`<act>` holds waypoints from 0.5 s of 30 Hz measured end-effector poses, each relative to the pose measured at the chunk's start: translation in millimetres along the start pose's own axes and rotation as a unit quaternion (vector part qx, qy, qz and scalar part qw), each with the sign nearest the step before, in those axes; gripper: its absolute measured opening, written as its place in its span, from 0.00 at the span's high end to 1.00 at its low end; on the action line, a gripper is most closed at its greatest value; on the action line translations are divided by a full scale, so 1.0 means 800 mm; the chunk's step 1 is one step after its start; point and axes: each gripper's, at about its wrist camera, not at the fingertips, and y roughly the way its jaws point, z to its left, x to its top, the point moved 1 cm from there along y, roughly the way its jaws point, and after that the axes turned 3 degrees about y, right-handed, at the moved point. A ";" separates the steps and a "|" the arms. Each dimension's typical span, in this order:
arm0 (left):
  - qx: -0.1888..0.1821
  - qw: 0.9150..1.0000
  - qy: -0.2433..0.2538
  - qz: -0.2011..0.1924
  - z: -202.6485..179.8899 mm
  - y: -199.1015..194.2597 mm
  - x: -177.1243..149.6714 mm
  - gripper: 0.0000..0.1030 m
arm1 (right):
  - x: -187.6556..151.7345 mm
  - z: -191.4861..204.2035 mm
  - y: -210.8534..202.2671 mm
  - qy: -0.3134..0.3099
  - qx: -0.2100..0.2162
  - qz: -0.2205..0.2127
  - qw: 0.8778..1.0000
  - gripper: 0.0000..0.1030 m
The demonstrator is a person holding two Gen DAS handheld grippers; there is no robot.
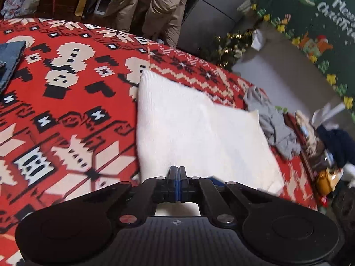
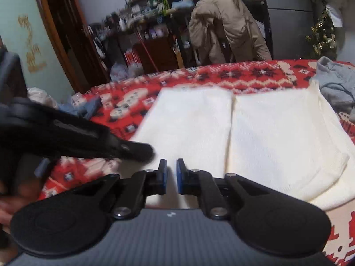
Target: Fold clothes
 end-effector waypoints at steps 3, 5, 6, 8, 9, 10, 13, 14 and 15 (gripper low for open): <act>-0.009 1.000 -0.013 0.007 0.008 -0.007 -0.009 0.97 | 0.005 -0.001 -0.005 -0.008 -0.021 0.023 0.999 0.93; -0.015 1.000 -0.021 0.002 0.009 -0.014 -0.011 0.98 | 0.005 -0.007 -0.011 -0.013 -0.039 0.033 0.999 0.94; -0.020 0.999 -0.025 -0.007 0.009 -0.018 -0.010 0.98 | 0.005 -0.013 -0.014 -0.002 -0.036 0.036 0.999 0.94; -0.029 0.999 -0.027 -0.027 0.007 -0.026 -0.005 0.97 | 0.010 -0.023 -0.020 0.034 -0.023 0.031 0.999 0.93; -0.033 0.998 -0.025 -0.038 0.005 -0.028 0.000 0.97 | 0.011 -0.026 -0.025 0.046 -0.019 0.023 0.998 0.93; -0.037 0.998 -0.022 -0.049 0.004 -0.029 0.006 0.97 | 0.014 -0.028 -0.027 0.052 -0.017 0.013 0.998 0.92; -0.030 0.997 -0.012 -0.064 -0.001 -0.019 0.023 0.97 | 0.021 -0.023 -0.017 0.046 -0.009 -0.008 0.999 0.91; -0.025 0.998 -0.011 -0.062 -0.002 -0.011 0.026 0.97 | 0.023 -0.021 -0.012 0.043 -0.007 -0.010 0.999 0.91; -0.023 0.998 -0.011 -0.061 0.000 -0.005 0.027 0.97 | 0.025 -0.019 -0.005 0.039 -0.008 -0.009 0.999 0.91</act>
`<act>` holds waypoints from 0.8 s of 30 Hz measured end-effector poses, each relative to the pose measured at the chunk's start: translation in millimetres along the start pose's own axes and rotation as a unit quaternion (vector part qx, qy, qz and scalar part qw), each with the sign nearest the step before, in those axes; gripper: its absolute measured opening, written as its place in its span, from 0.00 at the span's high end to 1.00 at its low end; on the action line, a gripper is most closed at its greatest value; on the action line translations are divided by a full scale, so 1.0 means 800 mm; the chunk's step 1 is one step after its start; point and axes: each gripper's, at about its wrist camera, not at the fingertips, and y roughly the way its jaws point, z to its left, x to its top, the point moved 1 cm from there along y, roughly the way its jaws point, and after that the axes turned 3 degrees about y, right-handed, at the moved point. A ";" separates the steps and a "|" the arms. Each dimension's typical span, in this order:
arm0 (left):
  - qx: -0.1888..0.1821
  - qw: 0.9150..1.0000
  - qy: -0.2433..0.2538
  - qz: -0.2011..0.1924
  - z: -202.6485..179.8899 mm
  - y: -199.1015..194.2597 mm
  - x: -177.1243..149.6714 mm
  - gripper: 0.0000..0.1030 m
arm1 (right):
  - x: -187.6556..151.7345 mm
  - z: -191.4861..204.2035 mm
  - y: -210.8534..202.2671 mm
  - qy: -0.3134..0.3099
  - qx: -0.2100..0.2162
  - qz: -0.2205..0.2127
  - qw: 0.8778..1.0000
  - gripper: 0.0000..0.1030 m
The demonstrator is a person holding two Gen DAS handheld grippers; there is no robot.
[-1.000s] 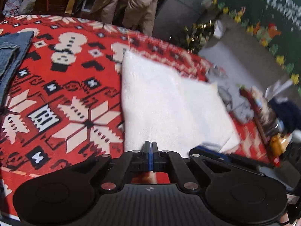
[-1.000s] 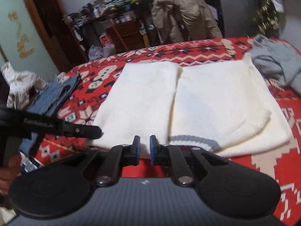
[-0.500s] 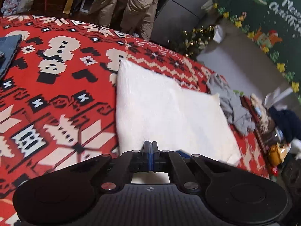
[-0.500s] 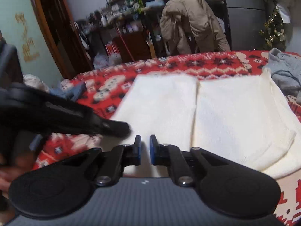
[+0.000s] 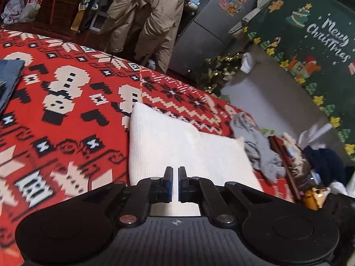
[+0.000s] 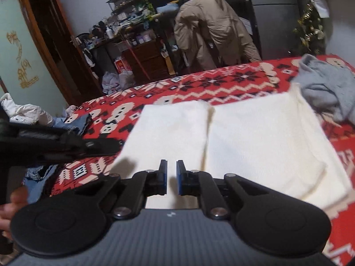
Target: Fold clothes
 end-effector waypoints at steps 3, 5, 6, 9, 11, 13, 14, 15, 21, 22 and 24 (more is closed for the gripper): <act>0.003 1.000 0.000 0.001 0.006 0.012 0.000 0.97 | 0.008 0.008 0.019 -0.012 0.000 -0.012 1.000 0.92; -0.001 1.000 -0.003 -0.003 0.010 0.014 0.003 0.97 | 0.015 0.019 0.033 -0.028 0.004 -0.015 1.000 0.92; -0.003 1.000 -0.004 -0.004 0.012 0.015 0.004 0.97 | 0.019 0.024 0.040 -0.036 0.006 -0.016 0.999 0.92; -0.012 1.000 -0.017 -0.018 0.019 0.017 0.009 0.97 | 0.025 0.035 0.059 -0.050 0.008 -0.014 0.999 0.92; -0.018 0.999 -0.020 -0.029 0.024 0.015 0.013 0.97 | 0.029 0.036 0.070 -0.051 0.004 -0.014 0.999 0.94; -0.019 0.999 -0.031 -0.031 0.031 0.016 0.015 0.97 | 0.035 0.032 0.073 -0.056 -0.011 -0.017 0.998 0.94; -0.020 0.999 -0.037 -0.032 0.035 0.017 0.016 0.97 | 0.040 0.029 0.076 -0.061 -0.026 -0.017 0.998 0.94; -0.025 0.998 -0.045 -0.033 0.040 0.018 0.017 0.97 | 0.045 0.026 0.079 -0.065 -0.041 -0.017 0.997 0.94; -0.045 0.996 -0.063 -0.048 0.050 0.034 0.034 0.97 | 0.063 0.012 0.081 -0.040 -0.031 -0.026 0.998 0.91; -0.047 0.996 -0.062 -0.047 0.050 0.038 0.037 0.97 | 0.063 0.014 0.082 -0.046 -0.024 -0.023 0.998 0.91; -0.037 0.997 -0.054 -0.037 0.048 0.047 0.038 0.97 | 0.063 0.015 0.090 -0.056 -0.024 -0.019 0.998 0.93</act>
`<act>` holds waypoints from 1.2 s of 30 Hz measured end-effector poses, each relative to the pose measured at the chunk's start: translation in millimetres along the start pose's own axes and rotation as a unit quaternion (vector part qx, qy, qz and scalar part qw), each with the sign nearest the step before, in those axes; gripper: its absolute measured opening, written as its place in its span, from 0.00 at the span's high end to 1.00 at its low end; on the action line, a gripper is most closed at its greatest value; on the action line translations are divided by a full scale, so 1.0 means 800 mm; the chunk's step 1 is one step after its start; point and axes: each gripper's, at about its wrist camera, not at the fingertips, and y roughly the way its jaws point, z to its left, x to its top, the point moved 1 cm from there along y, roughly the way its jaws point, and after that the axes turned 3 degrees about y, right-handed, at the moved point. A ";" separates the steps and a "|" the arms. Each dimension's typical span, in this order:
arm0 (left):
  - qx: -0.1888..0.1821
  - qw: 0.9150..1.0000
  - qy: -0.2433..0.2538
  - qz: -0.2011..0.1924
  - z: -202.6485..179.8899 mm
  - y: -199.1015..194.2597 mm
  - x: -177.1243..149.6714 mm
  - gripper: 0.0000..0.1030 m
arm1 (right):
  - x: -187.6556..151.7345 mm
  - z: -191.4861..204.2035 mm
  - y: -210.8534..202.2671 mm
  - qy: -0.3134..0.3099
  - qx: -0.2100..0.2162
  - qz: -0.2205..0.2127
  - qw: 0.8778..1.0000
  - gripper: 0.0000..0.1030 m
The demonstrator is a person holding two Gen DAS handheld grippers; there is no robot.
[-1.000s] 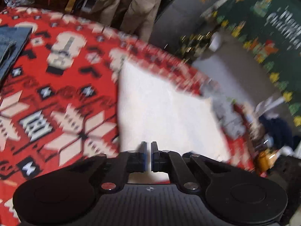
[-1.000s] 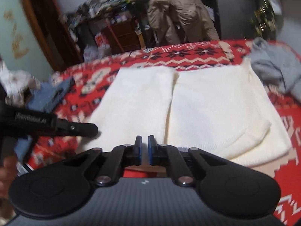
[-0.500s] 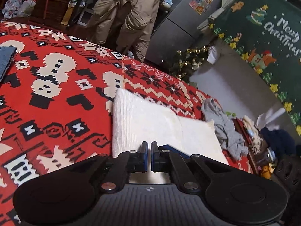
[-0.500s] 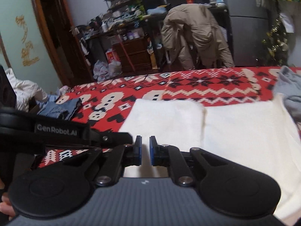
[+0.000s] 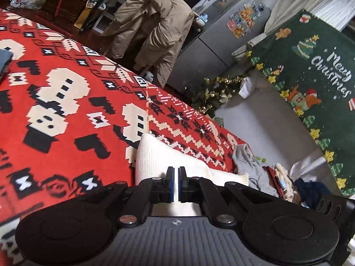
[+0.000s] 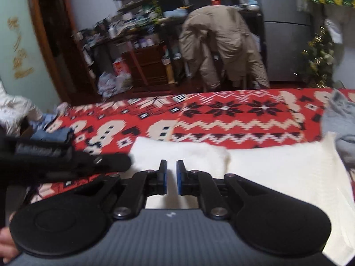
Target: Fold clothes
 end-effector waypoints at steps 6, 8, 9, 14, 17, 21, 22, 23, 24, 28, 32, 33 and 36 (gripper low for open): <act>0.007 1.000 0.002 0.016 0.002 0.004 -0.001 0.98 | 0.014 -0.026 0.015 0.028 -0.055 0.001 0.998 0.97; 0.000 1.000 -0.009 0.015 0.006 0.004 0.000 0.98 | 0.021 -0.029 0.017 0.047 -0.033 -0.008 0.998 0.93; 0.000 1.000 -0.009 0.015 0.006 0.004 0.000 0.98 | 0.023 -0.023 0.019 0.034 -0.020 -0.014 0.999 0.93; 0.002 1.000 -0.006 0.021 0.005 0.005 0.000 0.98 | 0.024 -0.004 0.045 -0.018 -0.030 0.010 0.999 0.94; 0.001 1.000 -0.009 0.022 0.004 0.004 0.001 0.98 | 0.028 -0.026 0.044 0.006 -0.060 0.007 0.998 1.00; 0.000 1.000 -0.010 0.020 0.004 0.002 0.004 0.98 | 0.036 -0.037 0.020 0.030 -0.054 -0.013 0.998 0.97; 0.000 1.000 -0.010 0.020 0.004 0.002 0.004 0.98 | 0.038 -0.037 0.013 0.032 -0.051 -0.018 0.998 0.97; 0.000 1.000 -0.011 0.021 0.004 0.001 0.005 0.98 | 0.037 -0.036 0.008 0.036 -0.039 -0.021 0.998 0.97; 0.001 1.000 -0.013 0.024 0.004 0.001 0.006 0.98 | 0.035 -0.034 0.005 0.040 -0.022 -0.017 0.999 0.96; 0.007 0.999 -0.004 0.034 0.001 -0.001 0.007 0.98 | 0.019 -0.023 0.005 0.012 -0.016 0.025 0.999 0.94; 0.011 0.999 -0.003 0.032 0.001 -0.007 0.006 0.99 | 0.009 -0.045 -0.009 0.027 -0.067 0.036 0.997 0.93; 0.009 0.999 -0.001 0.031 -0.002 -0.011 0.006 0.99 | 0.010 -0.052 -0.020 0.041 -0.070 0.035 0.996 0.94; 0.006 0.999 0.007 0.036 -0.010 -0.025 0.002 0.99 | 0.010 -0.053 -0.058 0.062 -0.043 0.027 0.997 0.94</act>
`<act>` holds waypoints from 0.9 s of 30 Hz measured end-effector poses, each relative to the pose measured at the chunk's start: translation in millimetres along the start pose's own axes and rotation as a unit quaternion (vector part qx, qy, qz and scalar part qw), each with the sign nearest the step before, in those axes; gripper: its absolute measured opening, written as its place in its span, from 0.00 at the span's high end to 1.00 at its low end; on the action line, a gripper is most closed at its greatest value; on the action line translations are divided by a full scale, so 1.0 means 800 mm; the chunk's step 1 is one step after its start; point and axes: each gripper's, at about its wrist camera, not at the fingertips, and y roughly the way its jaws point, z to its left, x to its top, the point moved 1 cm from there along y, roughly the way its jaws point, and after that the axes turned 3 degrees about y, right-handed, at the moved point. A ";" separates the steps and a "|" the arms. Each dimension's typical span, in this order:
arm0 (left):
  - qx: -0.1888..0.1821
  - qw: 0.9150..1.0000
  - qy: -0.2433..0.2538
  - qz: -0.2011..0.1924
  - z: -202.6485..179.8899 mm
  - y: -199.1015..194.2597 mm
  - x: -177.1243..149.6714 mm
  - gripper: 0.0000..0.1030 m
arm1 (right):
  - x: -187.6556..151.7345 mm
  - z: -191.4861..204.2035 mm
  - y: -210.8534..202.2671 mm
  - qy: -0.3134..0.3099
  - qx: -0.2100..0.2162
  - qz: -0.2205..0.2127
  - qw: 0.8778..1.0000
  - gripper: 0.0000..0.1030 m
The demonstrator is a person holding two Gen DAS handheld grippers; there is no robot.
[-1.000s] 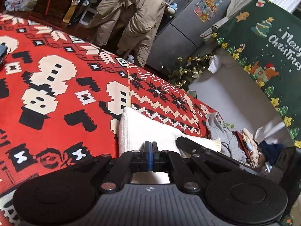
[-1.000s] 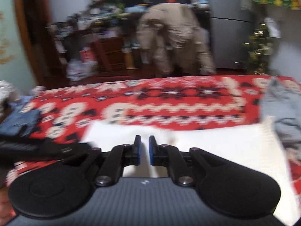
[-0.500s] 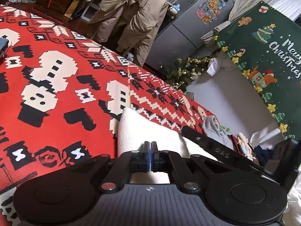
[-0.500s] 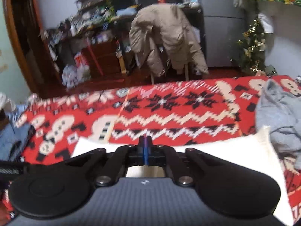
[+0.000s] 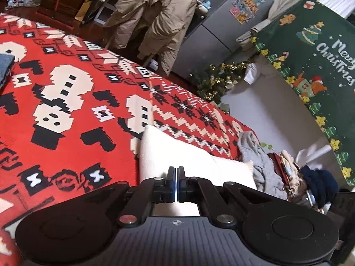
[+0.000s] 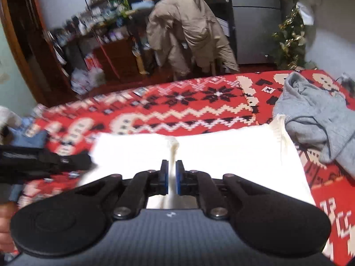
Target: Fold clothes
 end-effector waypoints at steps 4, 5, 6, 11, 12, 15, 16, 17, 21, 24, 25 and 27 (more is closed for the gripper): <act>-0.006 1.000 0.003 0.029 -0.012 -0.015 -0.026 0.99 | -0.020 0.022 -0.031 -0.027 0.019 0.018 0.999 0.93; 0.000 0.999 0.010 0.037 -0.016 -0.017 -0.033 0.99 | -0.027 0.028 -0.034 -0.028 0.023 0.026 0.999 0.93; 0.008 0.999 0.019 0.045 -0.020 -0.019 -0.040 0.99 | -0.036 0.033 -0.038 -0.032 0.029 0.033 0.999 0.93; 0.038 0.993 0.080 0.083 -0.034 -0.028 -0.072 0.98 | -0.084 0.051 -0.050 -0.068 0.038 0.064 0.995 0.94; 0.043 0.991 0.089 0.085 -0.035 -0.033 -0.076 0.98 | -0.092 0.049 -0.051 -0.071 0.034 0.070 0.994 0.94; 0.053 0.991 0.090 0.082 -0.038 -0.048 -0.083 0.99 | -0.100 0.042 -0.066 -0.069 0.031 0.070 0.995 0.95; 0.052 0.992 0.087 0.075 -0.039 -0.054 -0.084 0.99 | -0.101 0.042 -0.072 -0.074 0.028 0.068 0.995 0.95; 0.049 0.993 0.082 0.066 -0.040 -0.061 -0.085 0.99 | -0.100 0.043 -0.079 -0.079 0.027 0.065 0.994 0.93; 0.019 0.996 0.076 0.051 -0.053 -0.065 -0.083 0.99 | -0.096 0.046 -0.098 -0.078 0.058 0.035 0.995 0.93; 0.029 0.993 0.092 0.075 -0.065 -0.046 -0.087 0.99 | -0.092 0.058 -0.094 -0.092 0.077 0.023 0.993 0.93; 0.038 0.991 0.094 0.089 -0.067 -0.038 -0.091 0.99 | -0.093 0.061 -0.088 -0.097 0.077 0.026 0.992 0.93; 0.052 0.988 0.091 0.110 -0.069 -0.028 -0.098 0.99 | -0.096 0.063 -0.075 -0.103 0.074 0.037 0.991 0.93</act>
